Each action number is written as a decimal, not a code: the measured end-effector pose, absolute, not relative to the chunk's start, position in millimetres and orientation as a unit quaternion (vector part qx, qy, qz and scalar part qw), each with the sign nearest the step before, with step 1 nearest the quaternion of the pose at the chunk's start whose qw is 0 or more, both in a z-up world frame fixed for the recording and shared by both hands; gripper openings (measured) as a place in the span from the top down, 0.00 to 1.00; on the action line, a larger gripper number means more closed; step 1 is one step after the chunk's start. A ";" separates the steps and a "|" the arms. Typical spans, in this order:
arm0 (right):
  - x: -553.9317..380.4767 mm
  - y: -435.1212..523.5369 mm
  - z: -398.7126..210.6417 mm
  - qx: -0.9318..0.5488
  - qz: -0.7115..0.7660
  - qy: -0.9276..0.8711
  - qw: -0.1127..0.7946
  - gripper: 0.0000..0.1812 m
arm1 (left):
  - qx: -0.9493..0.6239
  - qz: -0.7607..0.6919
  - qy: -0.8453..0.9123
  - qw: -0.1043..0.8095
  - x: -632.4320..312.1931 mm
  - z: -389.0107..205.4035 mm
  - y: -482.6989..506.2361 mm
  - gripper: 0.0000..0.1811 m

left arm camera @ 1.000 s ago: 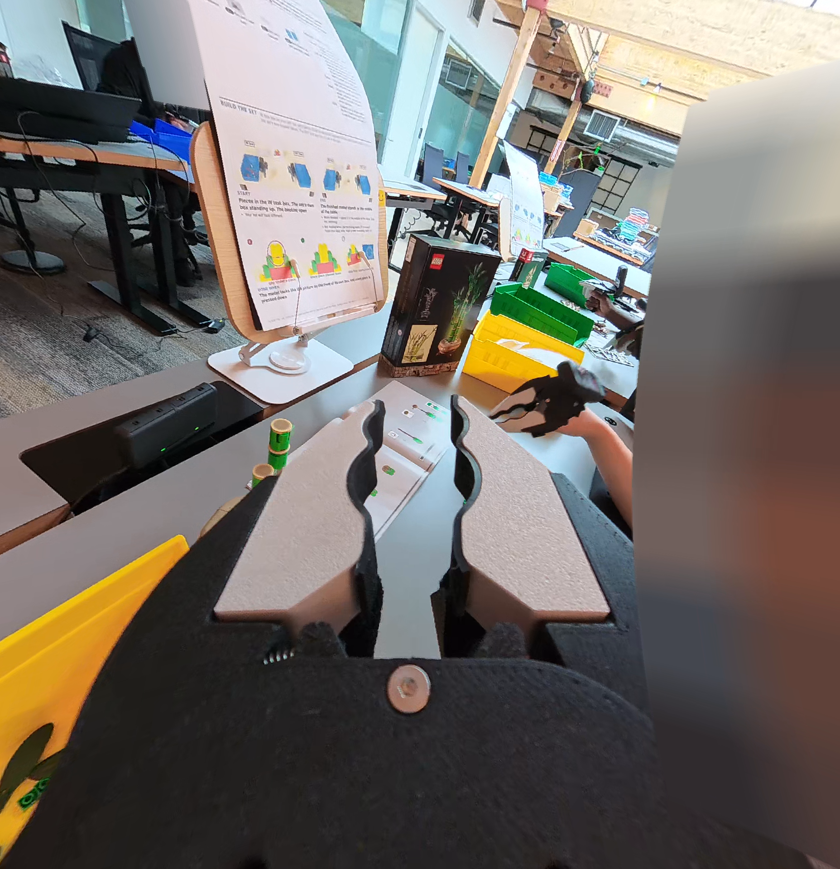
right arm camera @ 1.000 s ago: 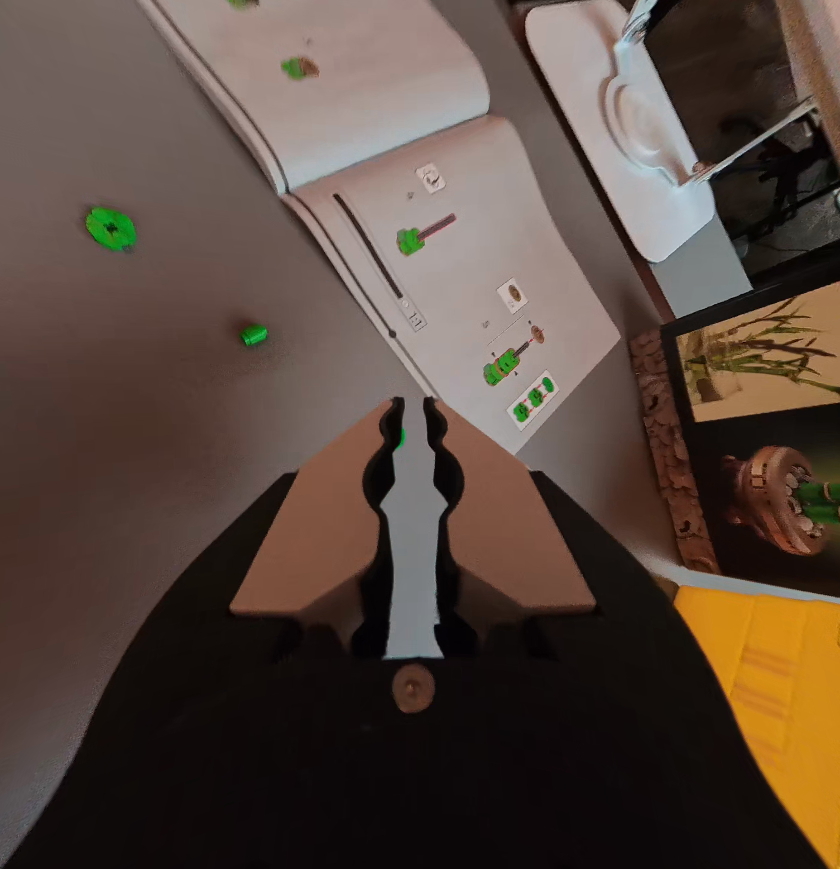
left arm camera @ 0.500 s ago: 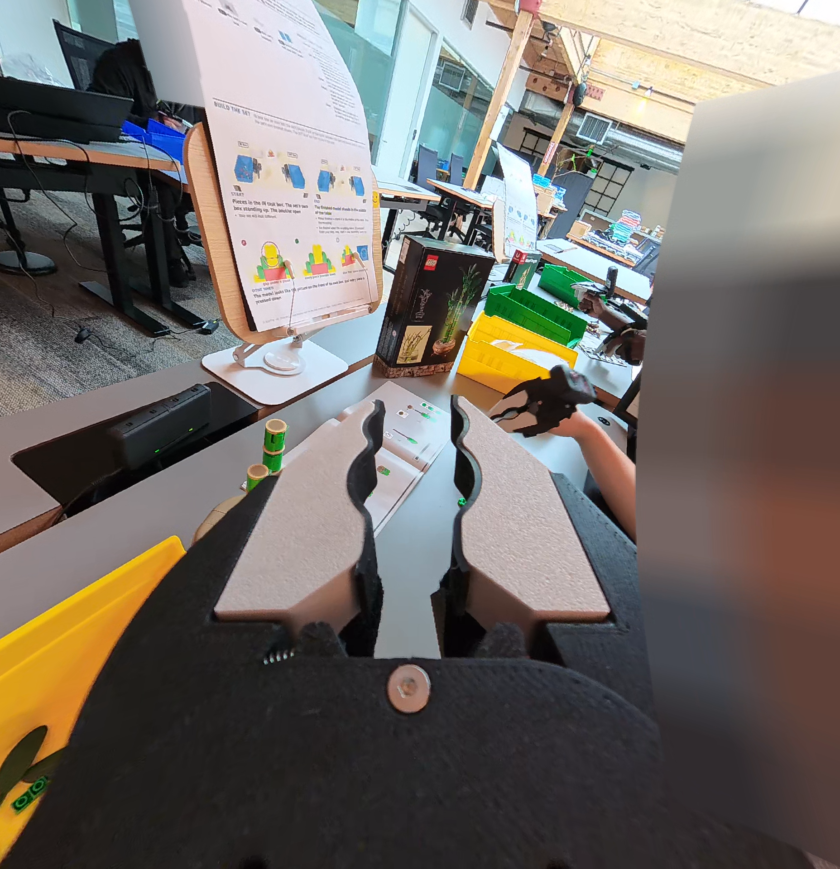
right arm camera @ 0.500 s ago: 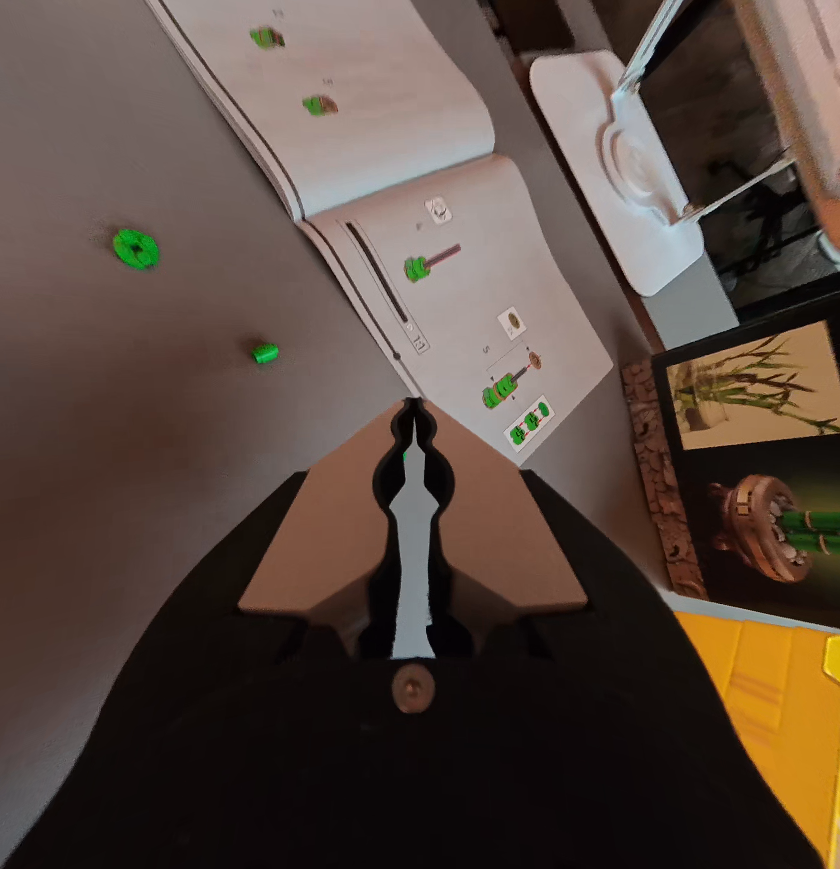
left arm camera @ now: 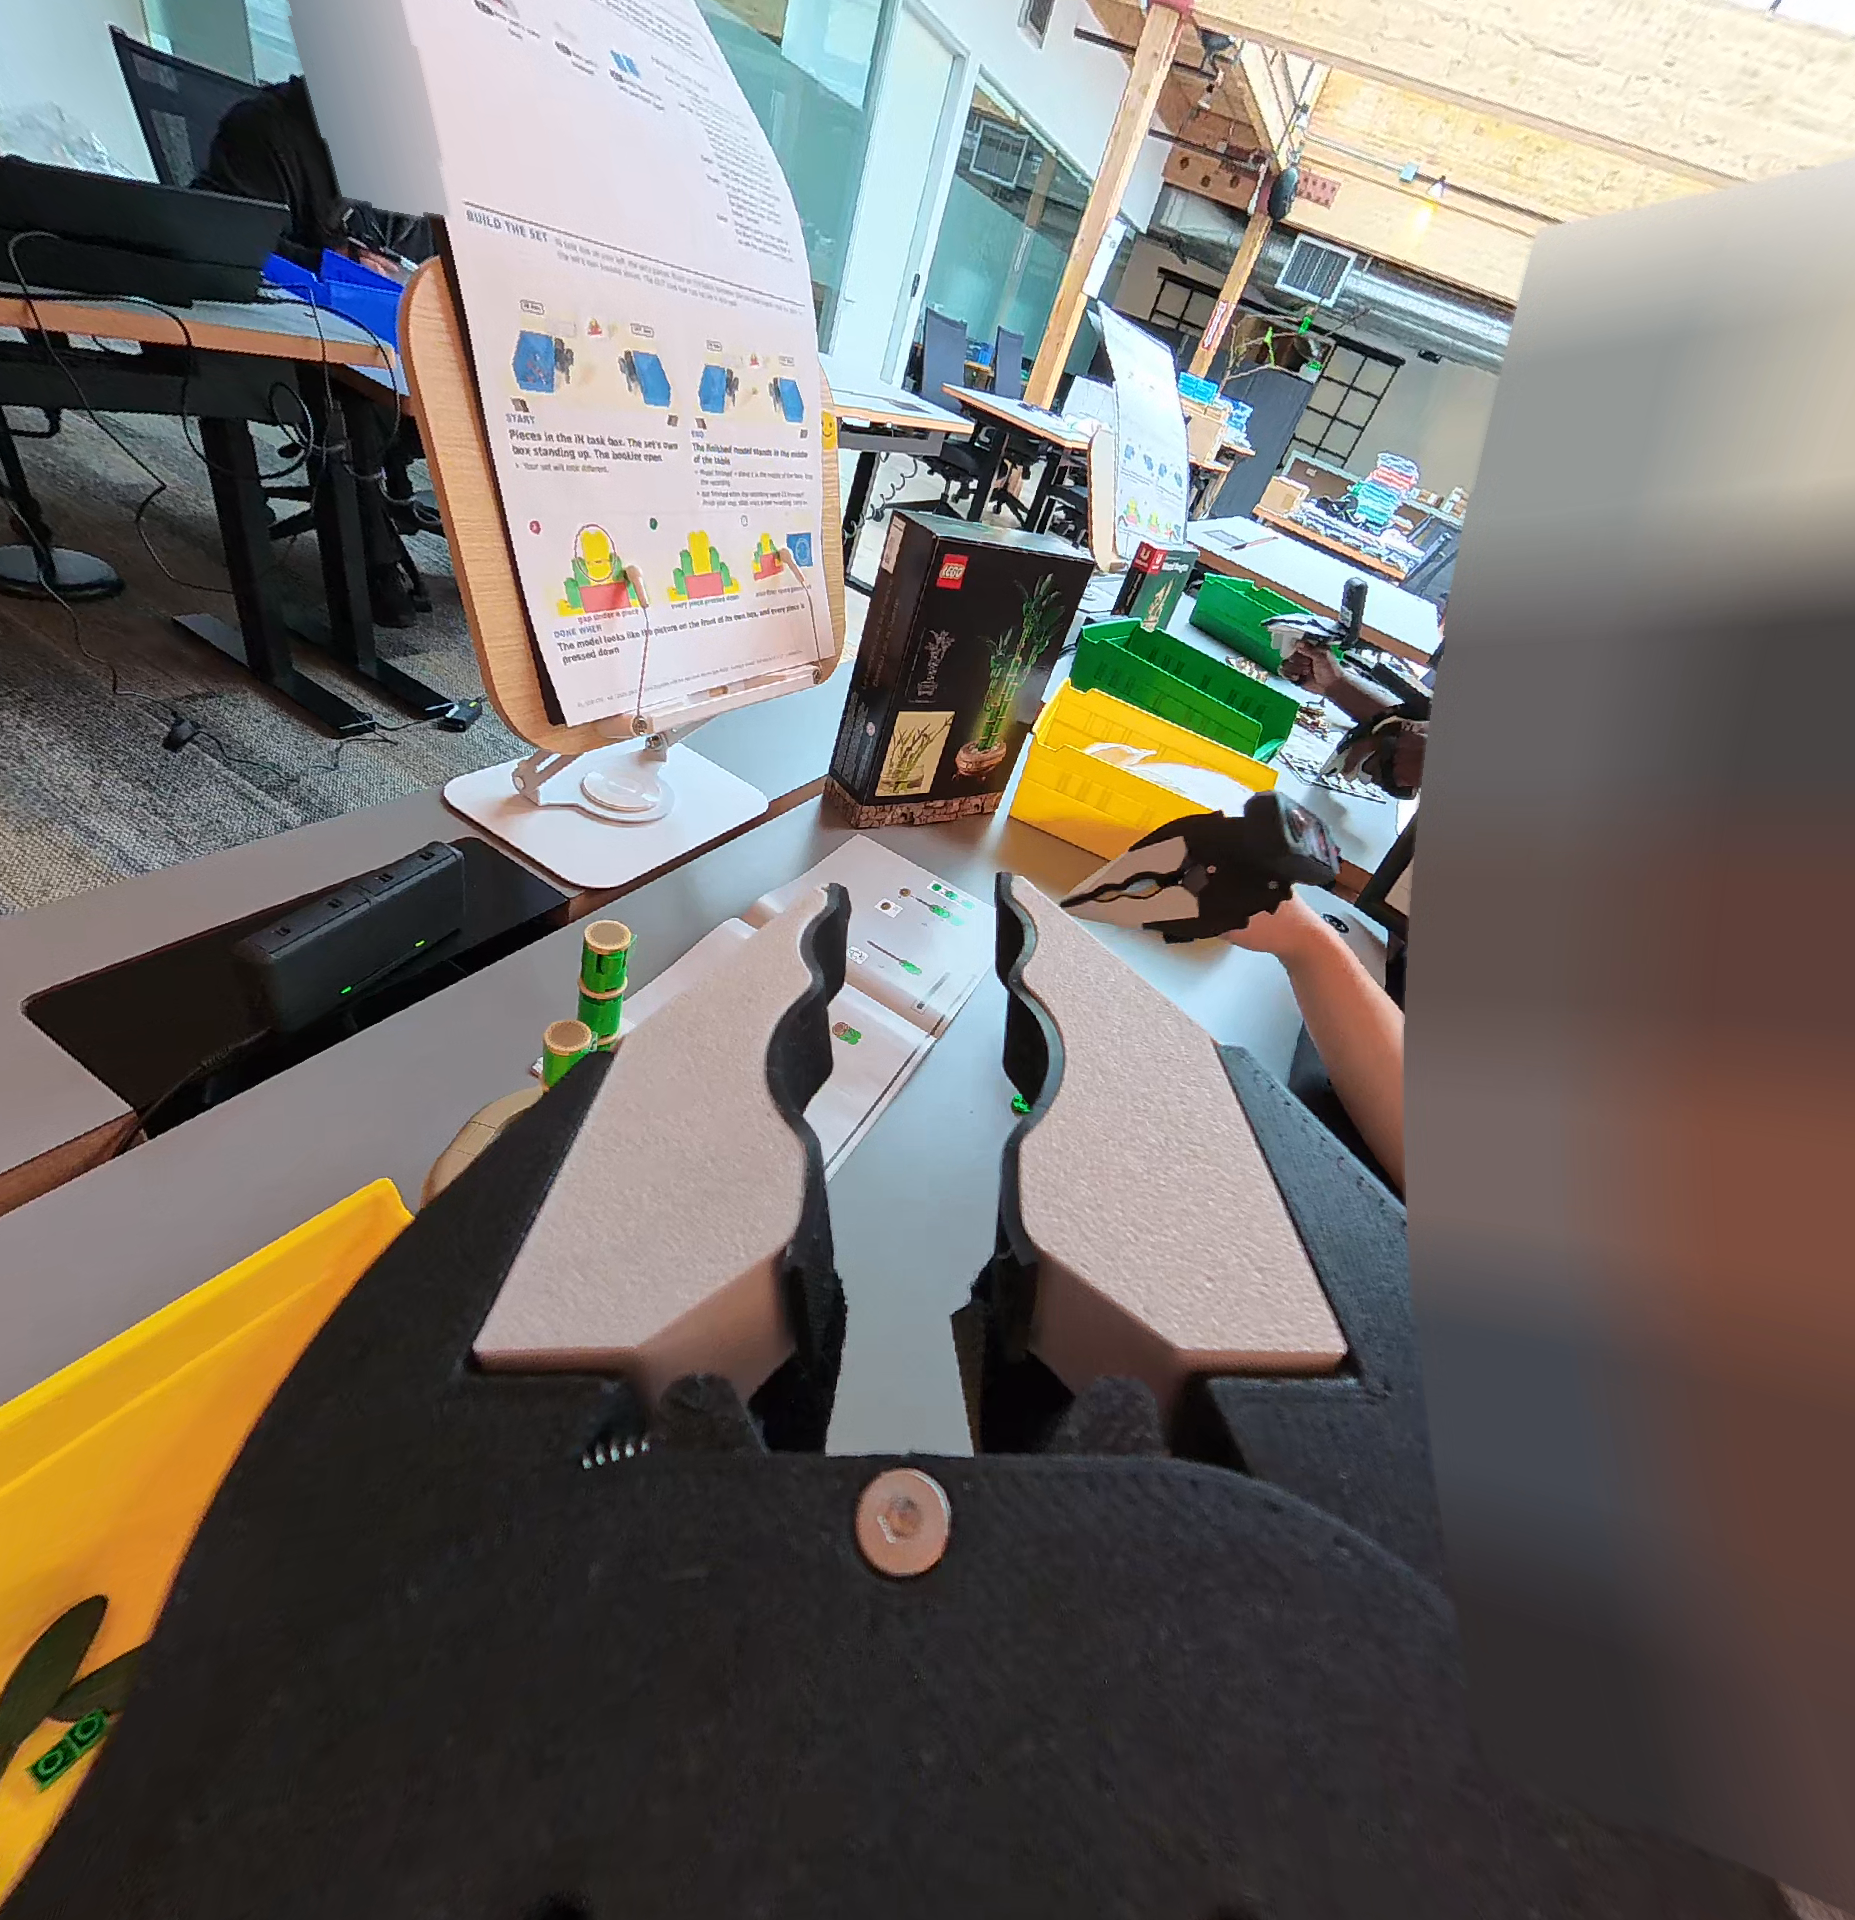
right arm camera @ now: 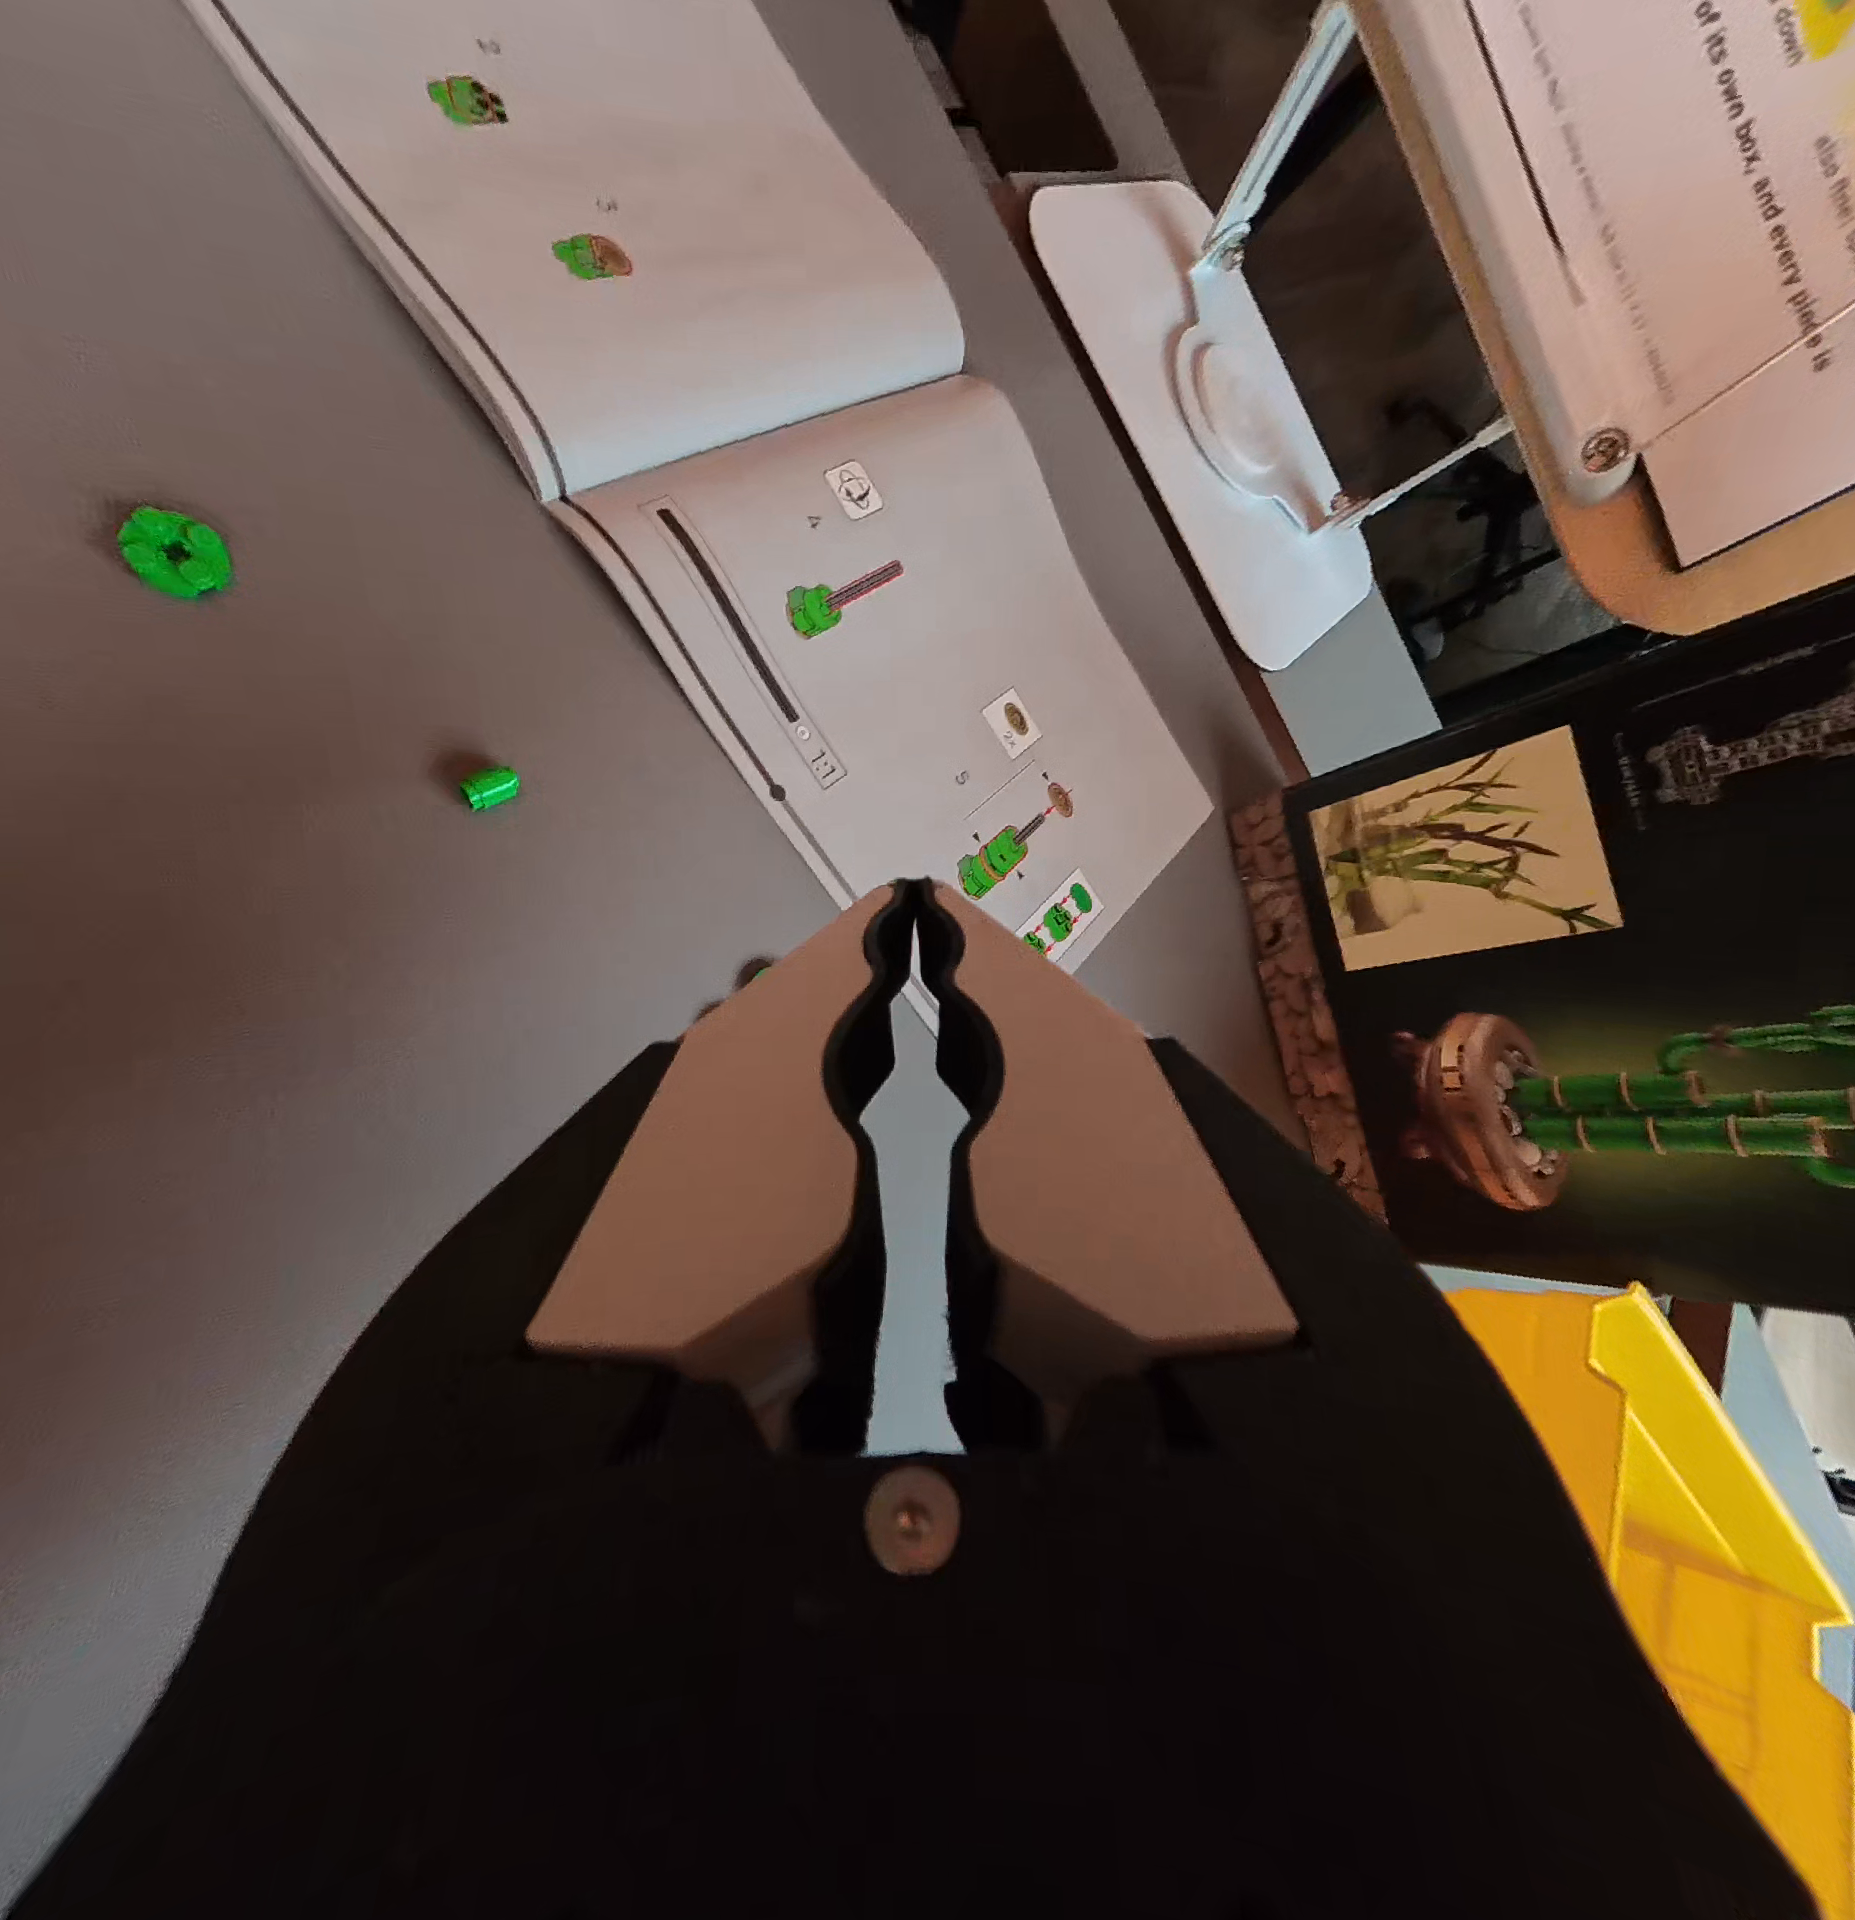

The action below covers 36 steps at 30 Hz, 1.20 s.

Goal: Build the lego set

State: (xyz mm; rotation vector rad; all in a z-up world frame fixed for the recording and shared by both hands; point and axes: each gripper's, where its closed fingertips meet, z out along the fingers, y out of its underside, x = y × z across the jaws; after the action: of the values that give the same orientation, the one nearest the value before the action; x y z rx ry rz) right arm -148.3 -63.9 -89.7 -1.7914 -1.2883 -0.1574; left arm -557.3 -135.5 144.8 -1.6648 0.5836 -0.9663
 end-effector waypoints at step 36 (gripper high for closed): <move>-140.7 -60.6 -90.4 -0.712 -0.089 -0.520 0.464 1.00 | -0.697 -0.410 0.244 0.535 -556.6 145.2 -136.3 0.85</move>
State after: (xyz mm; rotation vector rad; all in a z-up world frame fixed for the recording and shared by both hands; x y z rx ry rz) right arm -140.7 -60.6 -90.4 -1.7504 -1.2767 -0.2184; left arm -556.6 -136.3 145.2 -1.6616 0.5824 -0.9771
